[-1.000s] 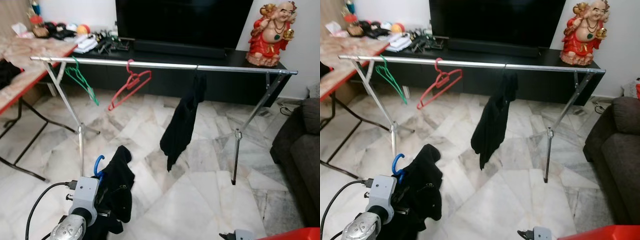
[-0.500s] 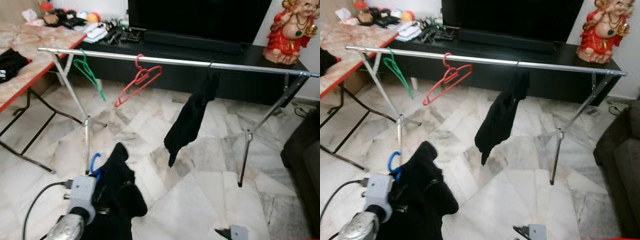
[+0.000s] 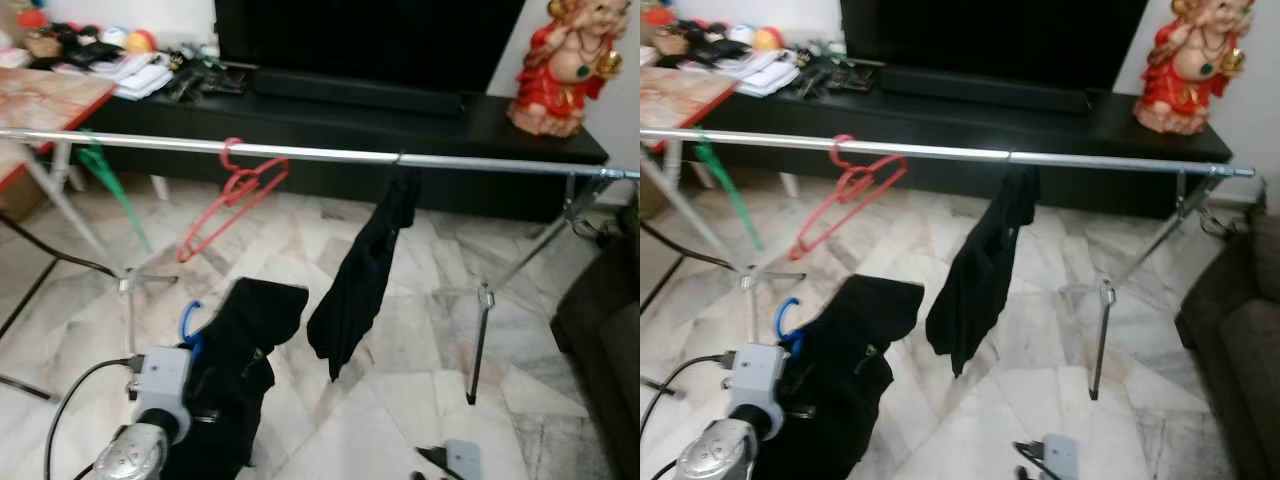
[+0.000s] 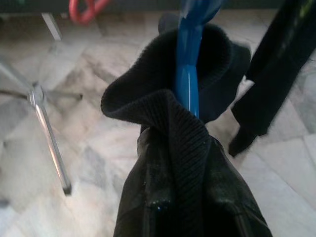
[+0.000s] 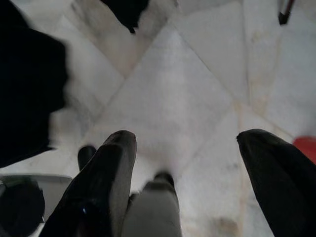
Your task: Hang hanger
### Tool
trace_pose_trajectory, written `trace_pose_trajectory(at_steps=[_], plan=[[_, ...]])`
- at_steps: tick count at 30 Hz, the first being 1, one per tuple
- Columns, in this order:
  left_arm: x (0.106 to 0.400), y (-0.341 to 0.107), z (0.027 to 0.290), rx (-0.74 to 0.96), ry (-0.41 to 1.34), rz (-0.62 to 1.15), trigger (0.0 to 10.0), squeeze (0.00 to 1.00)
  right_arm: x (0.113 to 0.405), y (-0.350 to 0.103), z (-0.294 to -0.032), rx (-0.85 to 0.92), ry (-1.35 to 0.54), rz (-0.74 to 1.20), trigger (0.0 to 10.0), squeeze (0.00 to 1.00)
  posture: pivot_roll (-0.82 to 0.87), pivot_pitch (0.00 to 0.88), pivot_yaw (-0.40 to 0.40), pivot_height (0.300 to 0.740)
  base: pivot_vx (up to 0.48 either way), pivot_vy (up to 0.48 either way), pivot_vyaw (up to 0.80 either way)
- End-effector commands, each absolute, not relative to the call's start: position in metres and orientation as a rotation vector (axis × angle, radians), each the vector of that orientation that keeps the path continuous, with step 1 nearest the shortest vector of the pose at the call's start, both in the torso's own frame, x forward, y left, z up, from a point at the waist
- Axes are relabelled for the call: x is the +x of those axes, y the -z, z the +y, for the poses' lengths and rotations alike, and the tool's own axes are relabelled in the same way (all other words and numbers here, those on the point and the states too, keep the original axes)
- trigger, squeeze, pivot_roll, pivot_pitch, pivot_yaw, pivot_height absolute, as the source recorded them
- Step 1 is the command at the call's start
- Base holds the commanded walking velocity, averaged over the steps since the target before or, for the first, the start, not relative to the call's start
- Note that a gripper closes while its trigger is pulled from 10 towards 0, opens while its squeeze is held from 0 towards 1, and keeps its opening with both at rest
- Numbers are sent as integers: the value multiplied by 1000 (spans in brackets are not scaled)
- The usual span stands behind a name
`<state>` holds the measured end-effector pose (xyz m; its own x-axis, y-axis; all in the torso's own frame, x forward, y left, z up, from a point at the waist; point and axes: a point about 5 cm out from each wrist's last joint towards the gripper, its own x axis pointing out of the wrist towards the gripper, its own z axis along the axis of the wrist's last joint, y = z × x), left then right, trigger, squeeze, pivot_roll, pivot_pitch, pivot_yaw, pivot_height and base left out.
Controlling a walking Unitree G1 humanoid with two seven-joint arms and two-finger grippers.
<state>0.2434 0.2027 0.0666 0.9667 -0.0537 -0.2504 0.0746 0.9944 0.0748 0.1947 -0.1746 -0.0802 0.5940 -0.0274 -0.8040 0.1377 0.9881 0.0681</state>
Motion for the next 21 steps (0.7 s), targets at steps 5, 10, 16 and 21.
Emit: trace_pose_trajectory(at_steps=[5, 10, 16, 21], plan=[[246, -73, 197, 73, 83, 212, 10000, 0, 186, 84, -183, 116, 116, 957, 10000, 0, 56, 148, -59, 740, 480, 0, 0], [246, -72, 195, 68, 90, 211, 10000, 0, 186, 84, -178, 117, 113, 957, 10000, 0, 59, 140, -62, 740, 480, 0, 0], [243, -67, 180, 85, 215, 234, 10000, 0, 189, 83, -175, 108, 98, 952, 10000, 0, 63, 127, -68, 740, 362, 0, 0], [237, -60, 167, 151, 333, 270, 10000, 0, 186, 84, -179, 98, 92, 953, 10000, 0, 62, 121, -69, 740, 0, 0, 0]])
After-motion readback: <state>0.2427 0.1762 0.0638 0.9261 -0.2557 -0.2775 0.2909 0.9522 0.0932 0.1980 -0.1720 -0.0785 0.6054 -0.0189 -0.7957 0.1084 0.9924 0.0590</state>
